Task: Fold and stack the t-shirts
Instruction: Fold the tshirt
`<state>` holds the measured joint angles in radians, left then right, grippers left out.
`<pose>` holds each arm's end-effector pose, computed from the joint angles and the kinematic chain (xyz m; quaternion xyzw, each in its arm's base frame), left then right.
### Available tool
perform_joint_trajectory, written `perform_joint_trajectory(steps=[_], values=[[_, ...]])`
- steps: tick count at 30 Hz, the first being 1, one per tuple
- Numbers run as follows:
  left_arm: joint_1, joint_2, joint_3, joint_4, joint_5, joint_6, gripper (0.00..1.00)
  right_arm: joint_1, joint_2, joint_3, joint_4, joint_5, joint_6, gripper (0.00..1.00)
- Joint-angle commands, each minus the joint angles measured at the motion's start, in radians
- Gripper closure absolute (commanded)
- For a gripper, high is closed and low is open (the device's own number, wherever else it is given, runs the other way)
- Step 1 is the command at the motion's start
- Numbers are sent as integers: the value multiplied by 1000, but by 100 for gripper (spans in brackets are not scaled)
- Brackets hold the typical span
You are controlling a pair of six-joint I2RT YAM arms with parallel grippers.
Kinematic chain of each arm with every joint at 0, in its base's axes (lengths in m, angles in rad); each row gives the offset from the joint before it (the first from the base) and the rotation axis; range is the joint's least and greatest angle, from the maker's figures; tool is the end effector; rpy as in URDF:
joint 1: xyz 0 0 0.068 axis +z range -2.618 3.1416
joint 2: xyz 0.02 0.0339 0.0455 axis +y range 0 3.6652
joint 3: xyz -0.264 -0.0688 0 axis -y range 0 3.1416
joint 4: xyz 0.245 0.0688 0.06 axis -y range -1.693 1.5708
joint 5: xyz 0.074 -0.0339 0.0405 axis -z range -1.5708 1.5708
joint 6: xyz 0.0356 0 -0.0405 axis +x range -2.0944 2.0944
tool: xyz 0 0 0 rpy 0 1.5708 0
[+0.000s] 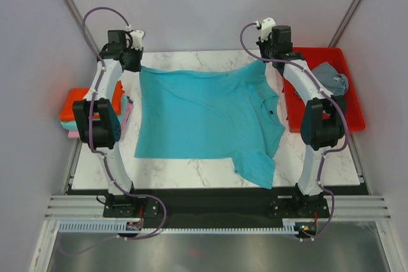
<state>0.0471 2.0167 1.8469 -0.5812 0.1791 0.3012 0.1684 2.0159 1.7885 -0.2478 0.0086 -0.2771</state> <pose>0.4650 0.0156 0.2950 0.1511 0.9016 -0.0120 0.4051 0.4766 0.0807 0.3049 -0.1864 0.8331 -0.0320 0.5198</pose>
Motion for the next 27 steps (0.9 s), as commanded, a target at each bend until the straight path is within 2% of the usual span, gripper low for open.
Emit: perform_joint_trajectory(steps=[1, 9, 27], values=[[-7, 24, 61, -40, 26, -33, 98, -9, 7, 69, 28, 14, 1, 100], [-6, -21, 18, -51, 26, -34, 98, -10, -25, 77, 12, 4, 26, 100], [-6, -165, -127, -80, 54, -42, 98, -9, -249, -115, -97, -6, 50, 100]])
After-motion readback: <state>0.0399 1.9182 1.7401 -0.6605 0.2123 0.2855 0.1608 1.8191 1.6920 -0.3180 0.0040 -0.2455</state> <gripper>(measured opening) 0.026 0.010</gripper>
